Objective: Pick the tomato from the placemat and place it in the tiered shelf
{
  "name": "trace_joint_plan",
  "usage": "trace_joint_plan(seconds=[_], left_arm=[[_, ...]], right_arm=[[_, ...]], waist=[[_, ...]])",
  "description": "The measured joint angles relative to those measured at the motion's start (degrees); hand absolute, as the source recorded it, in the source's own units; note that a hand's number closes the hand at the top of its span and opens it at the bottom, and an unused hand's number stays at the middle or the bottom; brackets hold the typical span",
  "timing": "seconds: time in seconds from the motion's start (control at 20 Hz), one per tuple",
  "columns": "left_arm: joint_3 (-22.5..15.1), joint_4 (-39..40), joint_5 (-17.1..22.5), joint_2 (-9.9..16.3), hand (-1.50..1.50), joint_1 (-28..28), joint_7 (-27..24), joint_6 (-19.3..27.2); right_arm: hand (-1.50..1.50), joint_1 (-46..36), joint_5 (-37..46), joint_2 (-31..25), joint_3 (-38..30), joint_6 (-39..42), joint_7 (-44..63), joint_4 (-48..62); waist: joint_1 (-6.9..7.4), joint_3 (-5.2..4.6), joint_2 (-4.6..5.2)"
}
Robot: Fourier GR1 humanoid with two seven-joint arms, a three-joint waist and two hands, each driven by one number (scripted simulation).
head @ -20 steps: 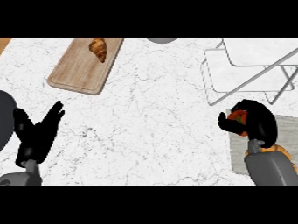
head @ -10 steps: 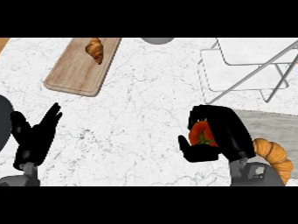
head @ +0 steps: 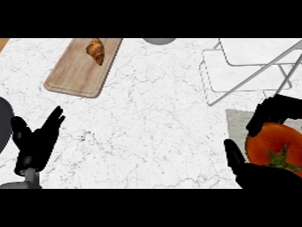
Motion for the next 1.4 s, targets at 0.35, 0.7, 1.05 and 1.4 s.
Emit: trace_joint_plan(seconds=[0.35, 0.7, 1.05, 1.4], left_arm=[[0.15, 0.2, -0.07, -0.15, 0.0, -0.42, -0.19, -0.71], [0.7, 0.47, 0.3, 0.1, 0.0, -0.67, -0.15, -1.77], [0.36, 1.15, -0.64, -0.75, 0.0, -1.6, -0.75, -1.84], [0.98, 2.13, -0.89, -1.12, 0.0, -2.44, -1.01, -1.86]], right_arm=[[1.5, -15.63, -11.93, -5.76, -15.01, 3.95, 5.3, 3.68], [1.5, -29.8, -17.02, -13.86, -23.69, 4.57, 5.26, 19.62], [1.5, -38.91, -16.37, -19.76, -25.0, 5.36, 1.31, 35.29], [1.5, -41.35, -15.24, -23.73, -23.64, 7.38, -7.68, 47.95]], waist=[[0.58, -0.05, 0.18], [1.23, -0.06, 0.39], [1.55, -0.01, 0.54], [1.73, 0.06, 0.65]])
